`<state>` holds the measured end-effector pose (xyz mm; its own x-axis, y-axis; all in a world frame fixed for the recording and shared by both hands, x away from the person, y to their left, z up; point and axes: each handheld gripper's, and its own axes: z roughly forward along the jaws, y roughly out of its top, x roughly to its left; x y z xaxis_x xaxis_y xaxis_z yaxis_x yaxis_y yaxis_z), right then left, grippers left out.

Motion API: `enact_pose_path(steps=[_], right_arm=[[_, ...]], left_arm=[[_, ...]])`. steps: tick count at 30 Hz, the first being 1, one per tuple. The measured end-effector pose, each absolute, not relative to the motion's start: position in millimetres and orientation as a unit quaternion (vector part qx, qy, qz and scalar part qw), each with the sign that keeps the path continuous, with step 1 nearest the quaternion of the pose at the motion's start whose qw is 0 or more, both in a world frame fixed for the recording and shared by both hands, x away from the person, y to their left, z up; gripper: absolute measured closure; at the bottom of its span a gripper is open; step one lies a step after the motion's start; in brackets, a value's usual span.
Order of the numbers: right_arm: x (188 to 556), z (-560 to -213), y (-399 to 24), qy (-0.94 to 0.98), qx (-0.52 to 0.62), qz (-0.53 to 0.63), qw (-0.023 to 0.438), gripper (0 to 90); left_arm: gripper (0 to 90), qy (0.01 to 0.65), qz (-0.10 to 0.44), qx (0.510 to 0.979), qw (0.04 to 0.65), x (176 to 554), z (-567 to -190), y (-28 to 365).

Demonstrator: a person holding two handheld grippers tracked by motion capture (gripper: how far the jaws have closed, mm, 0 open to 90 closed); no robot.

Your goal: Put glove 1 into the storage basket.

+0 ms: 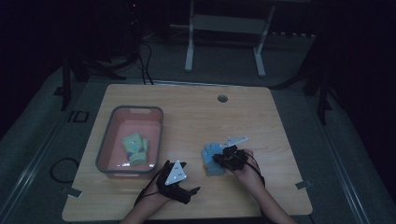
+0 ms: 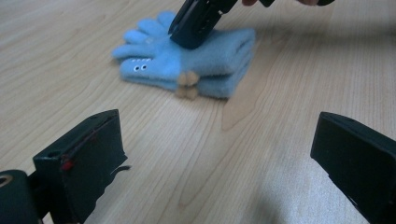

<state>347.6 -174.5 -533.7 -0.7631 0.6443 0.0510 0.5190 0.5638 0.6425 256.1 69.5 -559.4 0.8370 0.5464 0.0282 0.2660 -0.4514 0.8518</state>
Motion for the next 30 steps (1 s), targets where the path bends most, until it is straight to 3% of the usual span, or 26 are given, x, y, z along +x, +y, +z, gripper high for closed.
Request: enact_pose_path(steps=[6, 13, 14, 15, 16, 17, 20, 22, 23, 30], right_arm=[[347.1, -537.0, -174.4, 0.879, 0.330, 0.330, 0.095, 82.0], [345.1, -522.5, -178.8, 0.872, 0.328, 0.349, 0.104, 68.8], [346.4, -516.1, -182.8, 0.867, 0.328, 0.359, 0.106, 58.5], [346.4, -516.1, -182.8, 0.867, 0.328, 0.359, 0.106, 58.5], [348.0, -513.5, -185.0, 0.865, 0.329, 0.364, 0.108, 52.7], [351.1, -509.1, -189.7, 0.858, 0.332, 0.376, 0.113, 41.7], [355.1, -504.2, -197.5, 0.848, 0.336, 0.397, 0.101, 27.5], [356.1, -503.1, -199.6, 0.844, 0.338, 0.406, 0.092, 24.7], [358.6, -502.5, -203.3, 0.841, 0.337, 0.415, 0.077, 14.3], [368.0, -506.9, -212.1, 0.843, 0.334, 0.417, 0.066, 13.9]], left_arm=[[3.6, 0.242, 0.138, 0.838, 0.469, 255.8, -555.1, 69.1], [4.8, 0.213, 0.139, 0.861, 0.441, 254.8, -554.8, 58.2], [4.9, 0.203, 0.138, 0.868, 0.433, 255.7, -555.1, 53.9], [4.9, 0.203, 0.138, 0.868, 0.433, 255.7, -555.1, 53.9], [4.9, 0.199, 0.134, 0.870, 0.431, 256.1, -555.4, 51.7], [4.9, 0.190, 0.133, 0.872, 0.431, 256.8, -554.9, 48.0], [6.8, 0.182, 0.129, 0.872, 0.437, 258.0, -553.0, 44.4], [6.8, 0.172, 0.130, 0.873, 0.437, 260.2, -550.5, 40.0], [6.8, 0.167, 0.121, 0.871, 0.445, 264.3, -548.9, 35.8], [10.0, 0.126, 0.150, 0.885, 0.423, 279.2, -546.9, 15.3]])
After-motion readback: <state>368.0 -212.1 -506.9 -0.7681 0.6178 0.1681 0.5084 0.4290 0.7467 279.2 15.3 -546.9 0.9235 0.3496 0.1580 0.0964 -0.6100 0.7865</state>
